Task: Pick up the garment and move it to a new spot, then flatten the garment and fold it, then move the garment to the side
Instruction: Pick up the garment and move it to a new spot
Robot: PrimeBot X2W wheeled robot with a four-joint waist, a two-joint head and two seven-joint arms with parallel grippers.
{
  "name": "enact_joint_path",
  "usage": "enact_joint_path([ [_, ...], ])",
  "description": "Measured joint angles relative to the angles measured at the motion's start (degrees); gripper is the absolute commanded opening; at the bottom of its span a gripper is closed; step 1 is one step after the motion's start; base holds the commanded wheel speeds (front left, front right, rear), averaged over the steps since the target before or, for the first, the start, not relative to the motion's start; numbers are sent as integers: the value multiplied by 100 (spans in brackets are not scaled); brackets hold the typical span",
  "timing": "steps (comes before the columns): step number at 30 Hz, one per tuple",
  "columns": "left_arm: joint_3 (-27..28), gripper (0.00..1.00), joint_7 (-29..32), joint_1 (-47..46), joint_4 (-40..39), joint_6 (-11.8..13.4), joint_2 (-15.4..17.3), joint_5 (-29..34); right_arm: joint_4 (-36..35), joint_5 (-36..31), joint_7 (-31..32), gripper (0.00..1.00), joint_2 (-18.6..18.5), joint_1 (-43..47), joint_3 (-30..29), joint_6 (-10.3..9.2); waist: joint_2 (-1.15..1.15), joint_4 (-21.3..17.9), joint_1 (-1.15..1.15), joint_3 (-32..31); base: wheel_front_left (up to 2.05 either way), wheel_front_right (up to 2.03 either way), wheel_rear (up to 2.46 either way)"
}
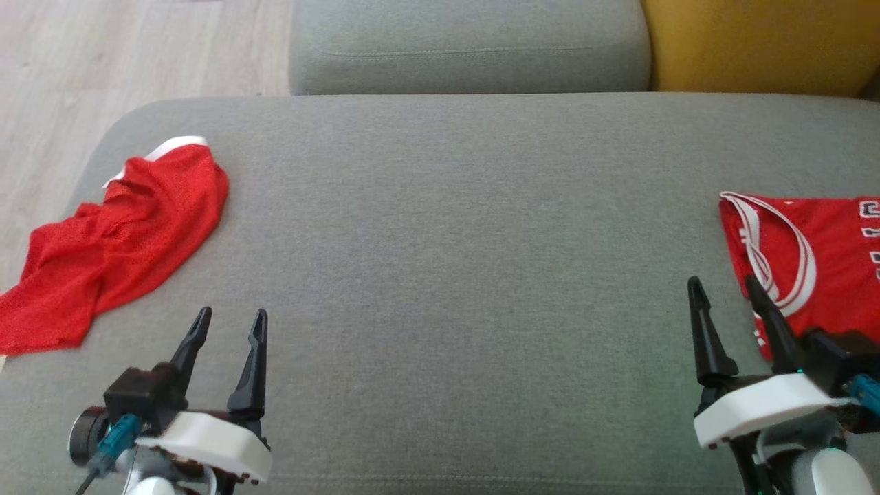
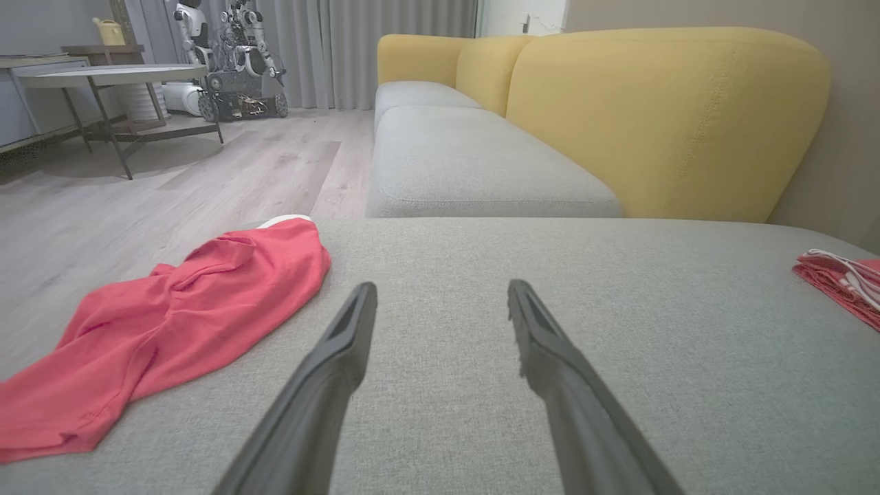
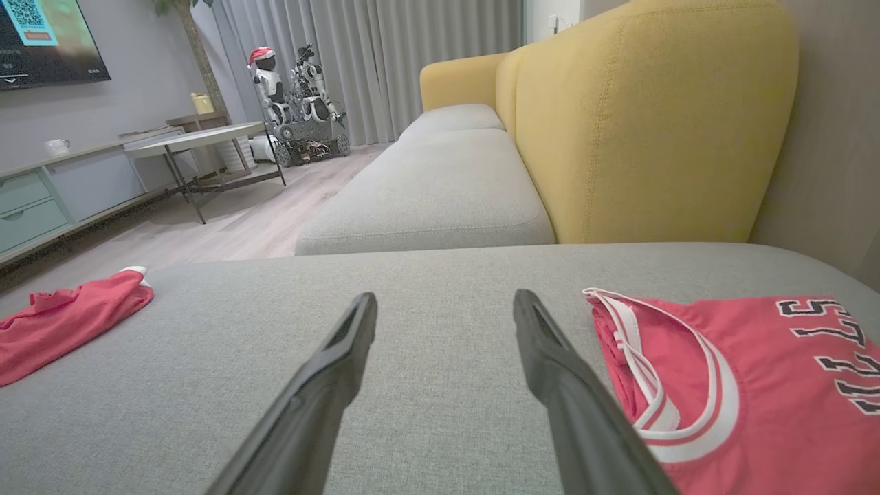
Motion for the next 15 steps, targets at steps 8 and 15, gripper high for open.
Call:
enact_joint_path([
  [8, 7, 100, -1, -6, -10, 52, -3, -41, -124, -1, 24, 100, 0, 93, 35, 0, 0, 557, 0, -25, 0, 0, 0],
  [15, 37, 100, -8, -23, -8, 68, 3, -41, -170, -8, 74, 100, 2, 110, 170, 0, 0, 1278, 0, -61, 0, 0, 0],
])
